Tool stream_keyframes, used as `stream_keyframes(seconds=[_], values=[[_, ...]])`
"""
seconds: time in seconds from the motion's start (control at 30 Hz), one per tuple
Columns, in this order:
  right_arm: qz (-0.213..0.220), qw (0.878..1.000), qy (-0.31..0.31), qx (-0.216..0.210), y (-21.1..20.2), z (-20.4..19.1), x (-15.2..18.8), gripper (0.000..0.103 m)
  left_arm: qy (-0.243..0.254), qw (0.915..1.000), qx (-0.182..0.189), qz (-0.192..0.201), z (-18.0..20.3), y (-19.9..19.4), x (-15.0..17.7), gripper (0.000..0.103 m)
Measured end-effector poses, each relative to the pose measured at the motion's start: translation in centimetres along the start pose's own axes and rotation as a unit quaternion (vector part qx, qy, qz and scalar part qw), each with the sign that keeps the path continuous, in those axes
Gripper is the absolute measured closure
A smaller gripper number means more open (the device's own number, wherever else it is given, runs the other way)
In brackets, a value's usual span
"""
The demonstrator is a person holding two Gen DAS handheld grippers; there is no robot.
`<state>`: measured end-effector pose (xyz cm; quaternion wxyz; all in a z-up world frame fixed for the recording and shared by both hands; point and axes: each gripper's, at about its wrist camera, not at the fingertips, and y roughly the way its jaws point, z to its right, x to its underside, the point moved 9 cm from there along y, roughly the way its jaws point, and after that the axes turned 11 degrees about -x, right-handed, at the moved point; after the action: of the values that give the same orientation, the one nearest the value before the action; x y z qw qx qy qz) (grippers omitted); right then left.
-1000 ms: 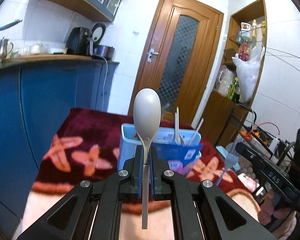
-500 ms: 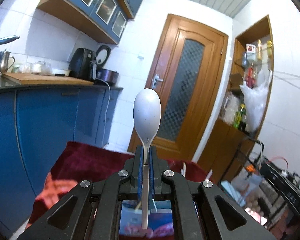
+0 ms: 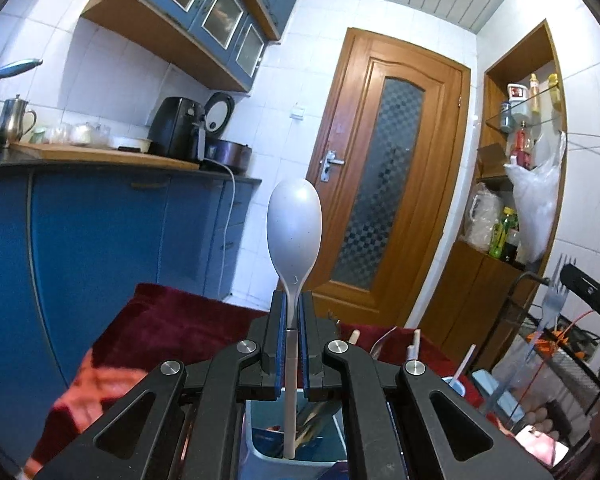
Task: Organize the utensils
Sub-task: 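Carry the spoon and fork over the caddy and lower them inside, then open both tools to release the spoon and fork into the caddy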
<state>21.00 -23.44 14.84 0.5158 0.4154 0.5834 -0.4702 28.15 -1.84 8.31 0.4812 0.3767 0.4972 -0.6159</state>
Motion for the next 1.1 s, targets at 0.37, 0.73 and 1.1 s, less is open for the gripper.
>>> stream_keyframes(seconds=[0.37, 0.73, 1.1], values=[[-0.075, 0.997, 0.008, -0.034, 3.7, -1.0, 5.1, 0.100, 0.005, 0.9995, 0.004, -0.030, -0.3, 0.3, 2.8, 0.097], [-0.108, 0.988, 0.055, -0.096, 4.0, -2.3, 7.1, 0.088, 0.005, 0.9980, 0.006, -0.063, -1.0, -1.0, 3.9, 0.086], [-0.087, 0.988, 0.057, -0.112, 1.6, -3.3, 5.8, 0.073, 0.003, 0.9978, 0.002, -0.066, -1.5, -1.9, 3.6, 0.076]])
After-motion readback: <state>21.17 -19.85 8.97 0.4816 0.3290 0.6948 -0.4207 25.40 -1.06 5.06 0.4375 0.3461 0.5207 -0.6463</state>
